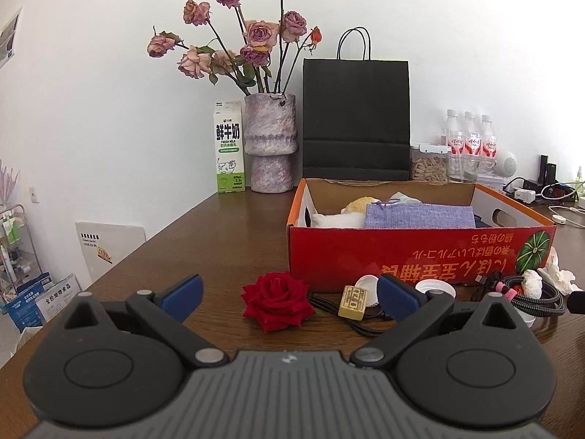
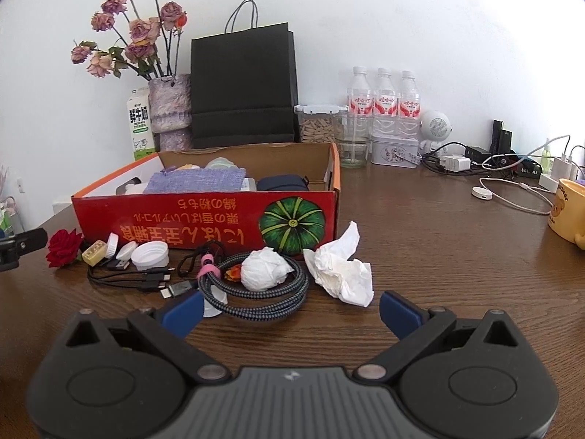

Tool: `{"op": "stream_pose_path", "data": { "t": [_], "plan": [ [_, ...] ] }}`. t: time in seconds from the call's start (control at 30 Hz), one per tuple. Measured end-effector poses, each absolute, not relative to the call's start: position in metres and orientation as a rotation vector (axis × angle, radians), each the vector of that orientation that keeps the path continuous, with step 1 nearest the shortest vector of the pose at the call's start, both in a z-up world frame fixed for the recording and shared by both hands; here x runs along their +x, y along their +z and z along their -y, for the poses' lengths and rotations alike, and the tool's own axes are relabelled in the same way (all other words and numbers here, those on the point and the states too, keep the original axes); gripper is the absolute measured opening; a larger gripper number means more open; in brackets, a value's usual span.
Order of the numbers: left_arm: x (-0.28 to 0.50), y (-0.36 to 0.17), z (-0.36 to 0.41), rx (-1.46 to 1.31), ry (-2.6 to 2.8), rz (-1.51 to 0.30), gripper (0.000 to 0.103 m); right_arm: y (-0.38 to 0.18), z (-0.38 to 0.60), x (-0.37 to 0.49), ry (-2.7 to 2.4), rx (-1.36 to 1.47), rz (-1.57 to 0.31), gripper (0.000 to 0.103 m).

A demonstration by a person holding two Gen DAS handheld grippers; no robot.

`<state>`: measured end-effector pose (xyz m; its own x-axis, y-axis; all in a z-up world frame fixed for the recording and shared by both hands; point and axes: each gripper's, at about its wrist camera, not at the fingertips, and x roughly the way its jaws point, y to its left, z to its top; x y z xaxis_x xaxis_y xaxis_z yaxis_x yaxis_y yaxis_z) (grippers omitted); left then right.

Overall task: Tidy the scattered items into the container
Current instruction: 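Grasp the crumpled white tissue with the right tool while the left tool grasps the red rose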

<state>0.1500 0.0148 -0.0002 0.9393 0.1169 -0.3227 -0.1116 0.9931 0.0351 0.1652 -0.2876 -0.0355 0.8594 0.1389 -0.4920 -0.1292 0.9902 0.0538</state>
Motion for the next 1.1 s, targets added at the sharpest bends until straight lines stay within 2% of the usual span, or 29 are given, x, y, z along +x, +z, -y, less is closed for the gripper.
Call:
{"op": "stream_pose_path", "data": {
  "t": [0.3, 0.43, 0.5, 0.57, 0.6, 0.63, 0.67, 0.7, 0.73, 0.8, 1.1],
  "plan": [
    [0.151, 0.0, -0.018, -0.005, 0.124, -0.338, 0.103, -0.029, 0.299, 0.2, 0.082, -0.009, -0.534, 0.091],
    [0.151, -0.001, -0.018, -0.004, 0.125, -0.34, 0.103, -0.03, 0.305, 0.228, 0.068, 0.014, -0.585, 0.083],
    [0.151, -0.001, -0.019, -0.006, 0.126, -0.341, 0.103, -0.034, 0.306, 0.239, 0.072, 0.037, -0.619, 0.072],
    [0.152, -0.001, -0.02, -0.008, 0.128, -0.344, 0.103, -0.039, 0.307, 0.246, 0.075, 0.055, -0.642, 0.055],
    [0.152, -0.001, -0.02, -0.009, 0.127, -0.346, 0.103, -0.04, 0.307, 0.247, 0.079, 0.062, -0.642, 0.05],
    [0.152, -0.001, -0.02, -0.008, 0.127, -0.348, 0.103, -0.041, 0.307, 0.248, 0.082, 0.063, -0.652, 0.033],
    [0.153, -0.001, -0.02, -0.007, 0.126, -0.351, 0.103, -0.042, 0.308, 0.249, 0.088, 0.068, -0.656, 0.025],
    [0.153, -0.001, -0.02, -0.006, 0.127, -0.354, 0.103, -0.043, 0.309, 0.248, 0.094, 0.073, -0.65, 0.024],
    [0.154, -0.002, -0.02, -0.005, 0.127, -0.357, 0.103, -0.042, 0.309, 0.246, 0.098, 0.07, -0.639, 0.017],
    [0.154, -0.001, -0.02, -0.006, 0.127, -0.358, 0.103, -0.041, 0.307, 0.241, 0.099, 0.053, -0.613, 0.014],
    [0.155, -0.002, -0.021, -0.006, 0.135, -0.364, 0.103, -0.038, 0.298, 0.217, 0.079, 0.003, -0.504, 0.014]
  ]
}}
